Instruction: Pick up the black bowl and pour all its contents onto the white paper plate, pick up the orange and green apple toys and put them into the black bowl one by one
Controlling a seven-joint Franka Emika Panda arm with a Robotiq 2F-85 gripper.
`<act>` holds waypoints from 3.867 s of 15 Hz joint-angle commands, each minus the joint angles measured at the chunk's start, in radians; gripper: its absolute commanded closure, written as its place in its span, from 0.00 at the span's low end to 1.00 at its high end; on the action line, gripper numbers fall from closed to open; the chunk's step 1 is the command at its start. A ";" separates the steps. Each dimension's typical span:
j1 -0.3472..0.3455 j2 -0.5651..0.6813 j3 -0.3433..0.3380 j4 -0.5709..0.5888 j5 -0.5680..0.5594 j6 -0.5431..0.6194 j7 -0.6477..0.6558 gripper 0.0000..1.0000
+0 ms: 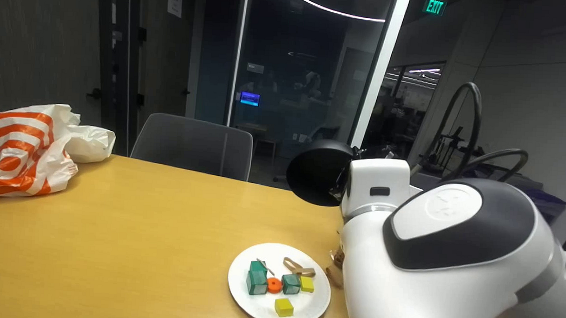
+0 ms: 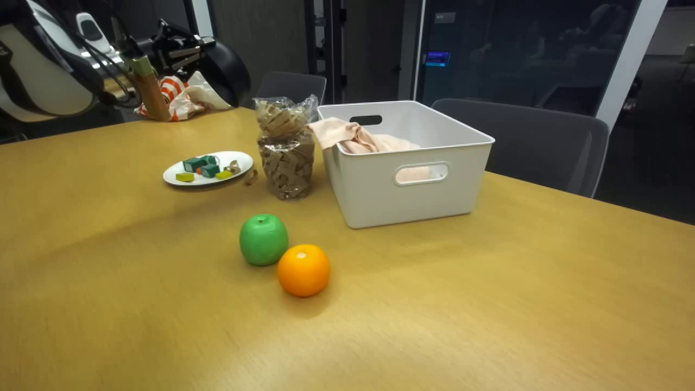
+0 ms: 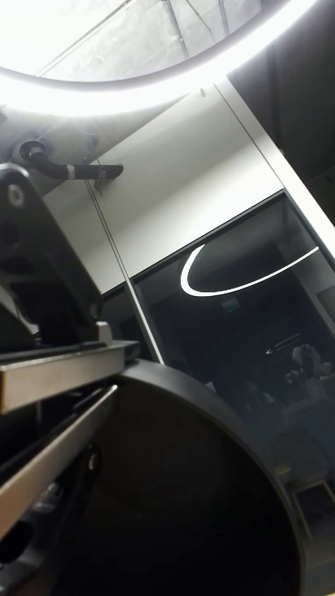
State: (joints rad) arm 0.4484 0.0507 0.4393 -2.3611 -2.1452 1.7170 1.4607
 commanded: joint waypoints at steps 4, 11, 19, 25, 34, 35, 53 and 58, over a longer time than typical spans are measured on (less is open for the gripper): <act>-0.030 -0.057 -0.014 0.014 0.126 0.143 -0.055 0.95; -0.110 -0.216 -0.128 0.061 0.603 0.455 -0.377 0.95; -0.088 -0.329 -0.320 0.006 1.273 0.753 -0.922 0.95; -0.009 -0.338 -0.396 -0.051 1.785 0.607 -1.306 0.95; -0.156 -0.297 -0.292 -0.066 2.085 0.404 -1.518 0.96; -0.165 -0.293 -0.294 -0.074 2.088 0.432 -1.527 0.97; -0.243 -0.181 -0.311 -0.124 2.267 0.622 -1.639 0.57; -0.254 -0.193 -0.311 -0.116 2.247 0.602 -1.615 0.18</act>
State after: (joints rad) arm 0.2101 -0.1216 0.1243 -2.4798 0.0954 2.3249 -0.1483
